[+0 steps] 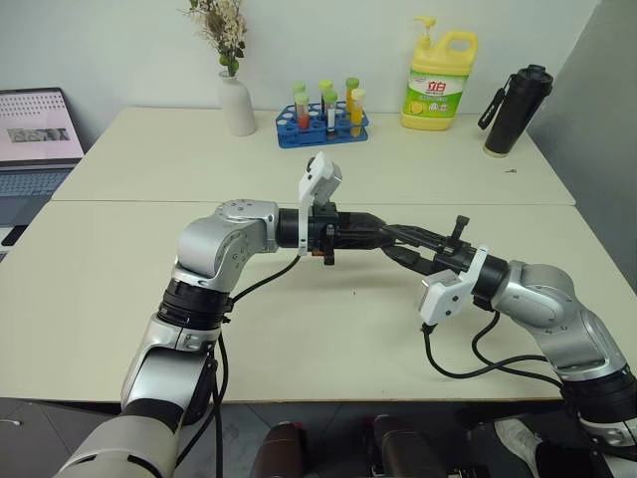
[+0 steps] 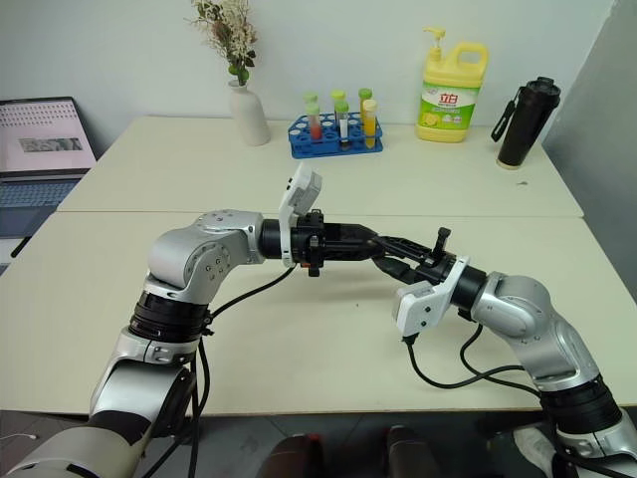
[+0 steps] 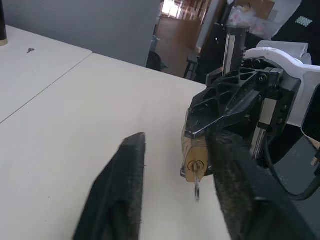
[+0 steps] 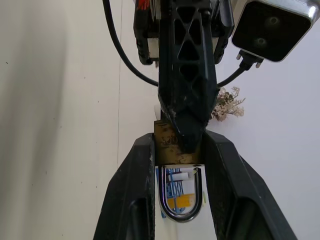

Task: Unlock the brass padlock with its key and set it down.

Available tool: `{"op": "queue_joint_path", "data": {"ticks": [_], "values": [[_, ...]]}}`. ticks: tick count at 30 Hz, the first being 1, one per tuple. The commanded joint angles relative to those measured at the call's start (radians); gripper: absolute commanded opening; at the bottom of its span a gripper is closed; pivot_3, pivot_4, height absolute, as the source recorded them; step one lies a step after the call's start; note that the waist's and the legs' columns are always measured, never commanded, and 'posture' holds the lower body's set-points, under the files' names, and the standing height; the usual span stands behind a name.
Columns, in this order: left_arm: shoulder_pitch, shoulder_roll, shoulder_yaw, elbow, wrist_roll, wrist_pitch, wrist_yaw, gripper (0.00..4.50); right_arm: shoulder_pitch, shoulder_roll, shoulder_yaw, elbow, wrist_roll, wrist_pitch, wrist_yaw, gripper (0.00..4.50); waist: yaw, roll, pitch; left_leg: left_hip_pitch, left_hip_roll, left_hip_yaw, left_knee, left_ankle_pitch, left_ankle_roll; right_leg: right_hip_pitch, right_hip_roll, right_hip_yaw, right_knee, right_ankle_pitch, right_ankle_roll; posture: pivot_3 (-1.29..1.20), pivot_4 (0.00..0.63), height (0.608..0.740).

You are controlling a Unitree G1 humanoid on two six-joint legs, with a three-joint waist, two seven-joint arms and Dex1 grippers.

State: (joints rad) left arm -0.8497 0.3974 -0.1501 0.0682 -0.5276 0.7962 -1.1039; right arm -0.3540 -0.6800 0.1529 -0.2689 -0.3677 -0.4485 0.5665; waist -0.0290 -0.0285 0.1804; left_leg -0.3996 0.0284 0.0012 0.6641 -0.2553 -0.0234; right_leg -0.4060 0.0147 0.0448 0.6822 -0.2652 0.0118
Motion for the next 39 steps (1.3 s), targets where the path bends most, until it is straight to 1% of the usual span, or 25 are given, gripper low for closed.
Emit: {"op": "queue_joint_path", "data": {"ticks": [1, 2, 3, 14, 18, 20, 22, 26, 27, 28, 30, 31, 34, 35, 36, 39], "values": [[-0.022, 0.001, 0.004, -0.016, -0.001, -0.021, -0.003, 0.66, -0.013, 0.001, -0.011, -0.037, 0.019, -0.018, -0.004, 0.92, 0.0, 0.0, 0.0, 0.0, 0.0, 0.0, 0.0, 0.0, 0.0, 0.0, 0.0, 0.0, 0.0, 0.0, 0.0, 0.0, 0.15, 0.74], [-0.021, -0.001, 0.003, -0.012, 0.002, -0.024, -0.002, 0.34, -0.013, 0.002, -0.013, -0.038, 0.019, -0.019, -0.006, 0.92, 0.0, 0.0, 0.0, 0.0, 0.0, 0.0, 0.0, 0.0, 0.0, 0.0, 0.0, 0.0, 0.0, 0.0, 0.0, 0.0, 0.15, 0.74], [-0.022, -0.002, 0.003, -0.006, 0.003, -0.02, -0.001, 0.14, -0.014, 0.001, -0.014, -0.039, 0.018, -0.023, -0.008, 0.92, 0.0, 0.0, 0.0, 0.0, 0.0, 0.0, 0.0, 0.0, 0.0, 0.0, 0.0, 0.0, 0.0, 0.0, 0.0, 0.0, 0.15, 0.74], [-0.023, 0.003, 0.005, 0.0, -0.005, 0.001, -0.012, 0.15, -0.027, 0.003, -0.023, -0.036, 0.008, -0.048, -0.029, 0.92, 0.0, 0.0, 0.0, 0.0, 0.0, 0.0, 0.0, 0.0, 0.0, 0.0, 0.0, 0.0, 0.0, 0.0, 0.0, 0.0, 0.15, 0.74], [-0.022, 0.001, 0.009, -0.004, -0.016, 0.014, -0.012, 0.15, -0.022, 0.015, -0.04, -0.043, 0.06, -0.009, -0.022, 0.92, 0.0, 0.0, 0.0, 0.0, 0.0, 0.0, 0.0, 0.0, 0.0, 0.0, 0.0, 0.0, 0.0, 0.0, 0.0, 0.0, 0.15, 0.74], [-0.024, 0.0, 0.013, -0.002, -0.02, 0.016, -0.012, 0.15, -0.021, 0.011, -0.053, -0.044, 0.059, 0.001, -0.023, 1.69, 0.0, 0.0, 0.0, 0.0, 0.0, 0.0, 0.0, 0.0, 0.0, 0.0, 0.0, 0.0, 0.0, 0.0, 0.0, 0.0, 0.15, 0.74], [-0.026, 0.0, 0.015, 0.002, -0.021, 0.011, -0.014, 0.15, -0.016, 0.004, -0.075, -0.041, 0.057, 0.013, -0.027, 2.35, 0.0, 0.0, 0.0, 0.0, 0.0, 0.0, 0.0, 0.0, 0.0, 0.0, 0.0, 0.0, 0.0, 0.0, 0.0, 0.0, 0.15, 0.74], [-0.033, -0.002, 0.022, 0.015, -0.021, -0.002, -0.015, 0.15, 0.014, -0.036, -0.108, -0.038, 0.097, 0.039, 0.011, 3.76, 0.0, 0.0, 0.0, 0.0, 0.0, 0.0, 0.0, 0.0, 0.0, 0.0, 0.0, 0.0, 0.0, 0.0, 0.0, 0.0, 0.15, 0.74], [-0.034, -0.001, 0.021, 0.019, -0.018, -0.009, -0.018, 0.15, 0.035, -0.039, -0.123, -0.054, 0.146, 0.084, 0.031, 3.77, 0.001, 0.0, 0.0, 0.0, 0.0, 0.0, 0.0, 0.0, 0.0, 0.0, 0.0, 0.0, 0.0, 0.0, 0.0, 0.0, 0.15, 0.74], [-0.035, 0.001, 0.02, 0.021, -0.015, -0.014, -0.021, 0.15, 0.051, -0.041, -0.134, -0.067, 0.185, 0.119, 0.046, 3.77, 0.001, 0.0, 0.0, 0.0, 0.0, 0.0, 0.0, 0.0, 0.0, 0.0, 0.0, 0.0, 0.0, 0.0, 0.0, 0.0, 0.15, 0.74], [-0.034, 0.008, 0.011, 0.024, -0.002, -0.039, -0.034, 0.15, 0.126, -0.07, -0.16, -0.146, 0.362, 0.253, 0.139, 3.77, 0.001, 0.0, 0.0, 0.0, 0.0, 0.0, 0.0, 0.0, 0.0, 0.0, 0.0, 0.0, 0.0, 0.0, 0.0, 0.0, 0.15, 0.74], [-0.034, 0.011, 0.008, 0.025, 0.002, -0.048, -0.039, 0.15, 0.15, -0.079, -0.168, -0.18, 0.427, 0.306, 0.169, 3.77, 0.002, 0.0, 0.0, 0.0, 0.0, 0.0, 0.0, 0.0, 0.0, 0.0, 0.0, 0.0, 0.0, 0.0, -0.001, 0.0, 0.15, 0.74], [-0.036, 0.013, 0.008, 0.029, -0.009, -0.044, -0.054, 0.15, 0.199, -0.114, -0.187, -0.304, 0.624, 0.501, 0.232, 3.18, 0.001, 0.0, 0.0, 0.0, 0.0, -0.001, 0.0, 0.0, 0.0, 0.0, 0.0, 0.0, 0.0, 0.0, 0.0, 0.0, 0.15, 0.74], [-0.037, 0.015, 0.008, 0.028, -0.014, -0.041, -0.063, 0.15, 0.195, -0.116, -0.184, -0.333, 0.666, 0.555, 0.237, 2.9, -0.001, 0.0, 0.0, 0.0, 0.0, -0.001, 0.0, 0.0, 0.0, 0.0, 0.0, 0.0, 0.0, 0.0, 0.0, 0.0, 0.15, 0.74], [-0.037, 0.018, 0.004, 0.026, -0.014, -0.043, -0.074, 0.15, 0.187, -0.117, -0.179, -0.355, 0.704, 0.609, 0.238, 2.49, -0.003, 0.0, 0.0, 0.0, 0.0, 0.0, 0.0, 0.0, 0.0, 0.0, 0.0, 0.0, 0.0, 0.0, 0.0, 0.0, 0.15, 0.74], [-0.035, 0.023, 0.0, 0.016, -0.013, -0.045, -0.096, 0.15, 0.149, -0.11, -0.172, -0.377, 0.745, 0.699, 0.227, 1.36, -0.003, 0.0, 0.0, 0.0, 0.0, -0.001, 0.0, 0.0, 0.0, 0.0, 0.001, -0.001, 0.0, -0.001, 0.002, 0.0, 0.15, 0.74]]}}
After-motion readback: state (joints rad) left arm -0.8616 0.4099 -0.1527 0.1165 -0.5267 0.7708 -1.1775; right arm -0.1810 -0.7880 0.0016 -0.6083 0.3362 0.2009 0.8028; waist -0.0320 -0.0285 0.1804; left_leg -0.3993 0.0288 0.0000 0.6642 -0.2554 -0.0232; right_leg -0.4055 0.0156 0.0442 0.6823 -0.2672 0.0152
